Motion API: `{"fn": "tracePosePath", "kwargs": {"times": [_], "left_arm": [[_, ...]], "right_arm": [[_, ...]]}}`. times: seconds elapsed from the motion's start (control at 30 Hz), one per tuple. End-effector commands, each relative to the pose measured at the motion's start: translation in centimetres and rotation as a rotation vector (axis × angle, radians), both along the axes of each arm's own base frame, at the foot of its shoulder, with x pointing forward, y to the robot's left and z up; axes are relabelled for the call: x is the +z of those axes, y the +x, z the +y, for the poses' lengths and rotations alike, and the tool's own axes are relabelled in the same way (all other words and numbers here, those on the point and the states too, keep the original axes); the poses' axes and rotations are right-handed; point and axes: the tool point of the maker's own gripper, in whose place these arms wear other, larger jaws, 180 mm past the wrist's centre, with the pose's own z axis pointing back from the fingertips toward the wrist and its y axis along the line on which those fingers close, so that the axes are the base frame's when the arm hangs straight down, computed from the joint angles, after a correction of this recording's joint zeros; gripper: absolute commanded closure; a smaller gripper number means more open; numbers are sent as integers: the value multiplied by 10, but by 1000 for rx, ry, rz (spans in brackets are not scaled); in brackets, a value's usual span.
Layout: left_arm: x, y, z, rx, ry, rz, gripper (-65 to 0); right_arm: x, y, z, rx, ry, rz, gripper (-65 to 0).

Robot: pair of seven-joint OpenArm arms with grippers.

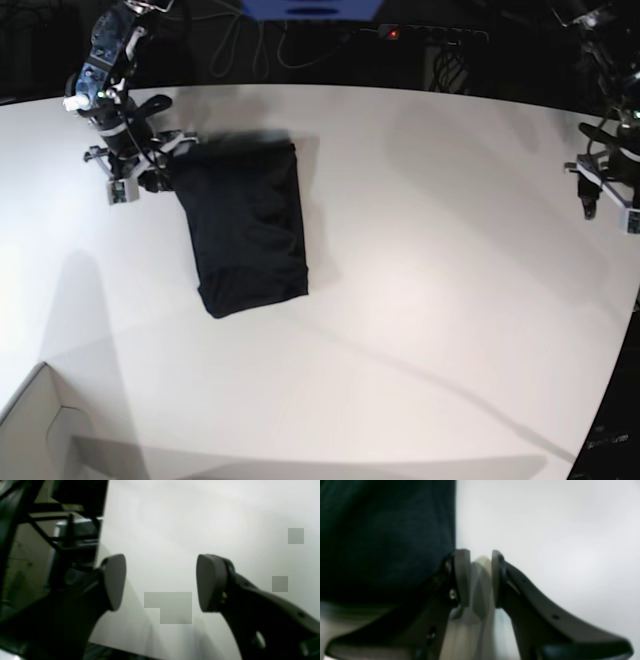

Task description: Layout the t-shirt on the table in an organized manner, then fold the t-shirt properly

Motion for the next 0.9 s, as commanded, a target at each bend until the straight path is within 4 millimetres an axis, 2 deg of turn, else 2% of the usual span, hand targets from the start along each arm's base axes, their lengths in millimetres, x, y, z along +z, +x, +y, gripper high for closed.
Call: {"fn": "tracePosePath", "kwargs": {"times": [0.0,0.17,0.3,0.57,0.63,0.87], "left_arm": [[12,3,4,-14,24,-30,-426],[5,-7,4,-17,27,1,-426],[1,-14,3,-19,29,19,-426],[-7,-30,6,-16,34,61,-426],[-7,-37,14,12,39,65,-426],[4,-52,43,98,62,50,-426]], "right_arm": [[15,9,-2,-6,-4,-59,-134],[25,-1,-3,0,-35,-69,-134],[26,-9,3,-4,-28,-66,-134],[21,-16,4,-5,-24,-49,-134],[21,-16,6,-5,-19,-47,-134],[17,-19,40,82,14,-34,-133]]}}
